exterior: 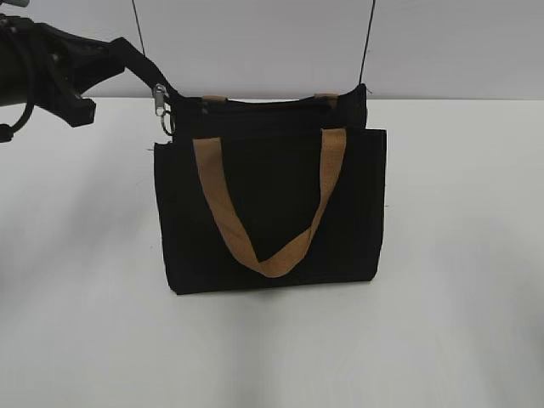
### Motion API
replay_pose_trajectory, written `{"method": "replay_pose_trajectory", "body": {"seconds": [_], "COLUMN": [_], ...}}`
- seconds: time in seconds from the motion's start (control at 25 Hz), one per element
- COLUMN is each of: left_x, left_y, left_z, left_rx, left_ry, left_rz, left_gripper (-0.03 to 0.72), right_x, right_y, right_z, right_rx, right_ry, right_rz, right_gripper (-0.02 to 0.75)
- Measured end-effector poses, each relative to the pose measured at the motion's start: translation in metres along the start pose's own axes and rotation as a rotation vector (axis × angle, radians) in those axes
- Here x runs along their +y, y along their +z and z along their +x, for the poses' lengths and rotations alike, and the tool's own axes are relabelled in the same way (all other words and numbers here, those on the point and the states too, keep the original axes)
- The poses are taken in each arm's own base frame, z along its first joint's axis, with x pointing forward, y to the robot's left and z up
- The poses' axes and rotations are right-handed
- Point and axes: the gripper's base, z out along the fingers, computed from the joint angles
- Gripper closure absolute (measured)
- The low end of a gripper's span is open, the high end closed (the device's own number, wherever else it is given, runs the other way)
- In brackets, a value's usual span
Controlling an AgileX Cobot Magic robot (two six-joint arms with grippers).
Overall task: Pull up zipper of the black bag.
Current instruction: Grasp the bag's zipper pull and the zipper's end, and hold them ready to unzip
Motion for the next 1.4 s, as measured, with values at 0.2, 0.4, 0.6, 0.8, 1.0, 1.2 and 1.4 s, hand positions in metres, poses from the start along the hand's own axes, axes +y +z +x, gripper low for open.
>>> {"method": "replay_pose_trajectory", "body": {"seconds": [0.2, 0.4, 0.6, 0.8, 1.0, 1.2, 1.4], "left_x": [0.0, -0.002, -0.004, -0.006, -0.006, -0.006, -0.006], "left_y": [0.0, 0.0, 0.0, 0.0, 0.0, 0.0, 0.0], "left_z": [0.0, -0.002, -0.005, -0.004, -0.004, -0.004, -0.005], "left_rx": [0.002, -0.026, -0.052, -0.048, -0.048, -0.047, -0.057], "left_ry": [-0.012, -0.014, -0.004, 0.013, 0.013, 0.014, 0.009], "left_rz": [0.003, 0.021, 0.048, 0.061, 0.061, 0.062, 0.064], "left_gripper": [0.664, 0.664, 0.665, 0.665, 0.665, 0.665, 0.665], "right_x": [-0.007, 0.002, 0.042, 0.103, 0.164, 0.189, 0.209], "right_y": [0.027, 0.066, 0.108, 0.158, 0.2, 0.231, 0.263], "right_z": [-0.039, -0.08, -0.102, -0.109, -0.111, -0.118, -0.121], "right_rx": [0.081, 0.139, 0.155, 0.195, 0.242, 0.262, 0.308], "right_ry": [-0.02, -0.053, -0.122, -0.164, -0.224, -0.182, -0.102], "right_rz": [-0.048, -0.203, -0.33, -0.408, -0.497, -0.53, -0.567], "right_gripper": [0.228, 0.24, 0.248, 0.257, 0.354, 0.379, 0.395]}}
